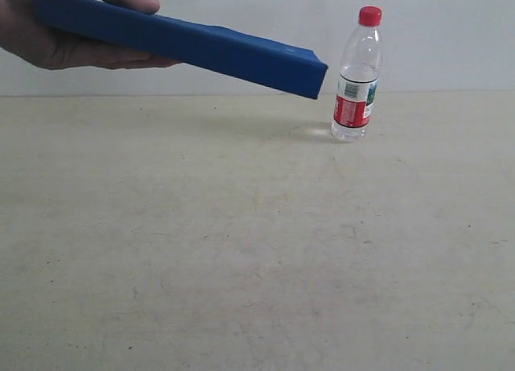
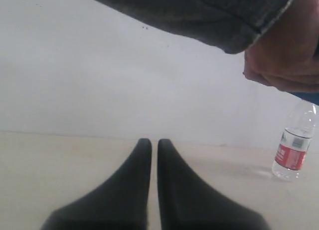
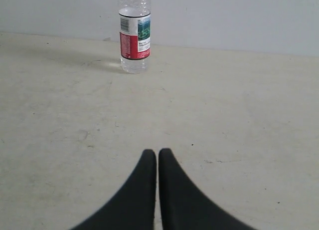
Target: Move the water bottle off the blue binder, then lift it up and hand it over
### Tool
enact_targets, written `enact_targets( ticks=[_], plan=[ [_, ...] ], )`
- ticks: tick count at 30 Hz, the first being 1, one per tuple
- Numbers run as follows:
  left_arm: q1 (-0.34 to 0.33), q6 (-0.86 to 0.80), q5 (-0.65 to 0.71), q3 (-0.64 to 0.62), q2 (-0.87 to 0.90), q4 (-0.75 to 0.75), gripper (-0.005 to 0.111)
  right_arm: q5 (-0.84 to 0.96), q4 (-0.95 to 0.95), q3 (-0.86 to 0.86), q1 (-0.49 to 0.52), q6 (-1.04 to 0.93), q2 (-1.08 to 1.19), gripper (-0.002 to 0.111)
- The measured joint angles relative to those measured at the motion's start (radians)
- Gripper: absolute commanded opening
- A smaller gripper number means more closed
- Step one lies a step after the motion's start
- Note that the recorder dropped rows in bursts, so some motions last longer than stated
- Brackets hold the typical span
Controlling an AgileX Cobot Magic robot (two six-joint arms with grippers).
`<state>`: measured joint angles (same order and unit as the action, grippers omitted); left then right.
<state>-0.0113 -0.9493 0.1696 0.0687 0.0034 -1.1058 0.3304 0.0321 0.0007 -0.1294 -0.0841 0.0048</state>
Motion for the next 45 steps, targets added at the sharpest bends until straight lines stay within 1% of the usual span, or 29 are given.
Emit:
enact_targets(
  ticks=[1, 2, 4, 6, 9, 10, 12, 13, 15, 17, 19, 29, 34, 45],
  plan=[
    [0.0, 0.049, -0.006, 0.0, 0.0, 0.04, 0.004, 0.0, 0.0, 0.0, 0.0, 0.0, 0.0, 0.0],
    [0.0, 0.135, -0.011, 0.0, 0.0, 0.116, 0.004, 0.0, 0.0, 0.0, 0.0, 0.0, 0.0, 0.0],
    [0.0, 0.375, -0.011, 0.0, 0.0, 0.333, 0.004, 0.0, 0.0, 0.0, 0.0, 0.0, 0.0, 0.0],
    [0.0, 0.708, 0.008, 0.0, 0.0, 0.631, 0.004, 0.0, 0.0, 0.0, 0.0, 0.0, 0.0, 0.0],
    [0.0, 1.101, 0.026, -0.008, 0.0, 0.956, 0.004, 0.0, 0.0, 0.0, 0.0, 0.0, 0.0, 0.0],
    [0.0, 1.196, 0.026, -0.016, 0.0, 1.023, 0.004, 0.0, 0.0, 0.0, 0.0, 0.0, 0.0, 0.0],
    [0.0, 1.313, 0.026, -0.045, 0.0, 1.094, 0.004, 0.0, 0.0, 0.0, 0.0, 0.0, 0.0, 0.0],
    [0.0, 1.338, 0.039, -0.055, 0.0, 1.106, 0.004, 0.0, 0.0, 0.0, 0.0, 0.0, 0.0, 0.0],
    [0.0, 1.357, 0.119, -0.06, 0.0, 1.126, 0.004, 0.0, 0.0, 0.0, 0.0, 0.0, 0.0, 0.0],
    [0.0, 1.326, 0.206, -0.064, 0.0, 1.135, 0.004, 0.0, 0.0, 0.0, 0.0, 0.0, 0.0, 0.0],
    [0.0, 1.3, 0.25, -0.068, 0.0, 1.137, 0.004, 0.0, 0.0, 0.0, 0.0, 0.0, 0.0, 0.0],
    [0.0, 1.28, 0.257, -0.068, 0.0, 1.192, 0.004, 0.0, 0.0, 0.0, 0.0, 0.0, 0.0, 0.0],
    [0.0, 1.217, 0.214, -0.068, 0.0, 1.251, 0.004, 0.0, 0.0, 0.0, 0.0, 0.0, 0.0, 0.0],
    [0.0, 1.207, 0.212, -0.068, 0.0, 1.262, 0.004, 0.0, 0.0, 0.0, 0.0, 0.002, 0.0, 0.0]
  ],
)
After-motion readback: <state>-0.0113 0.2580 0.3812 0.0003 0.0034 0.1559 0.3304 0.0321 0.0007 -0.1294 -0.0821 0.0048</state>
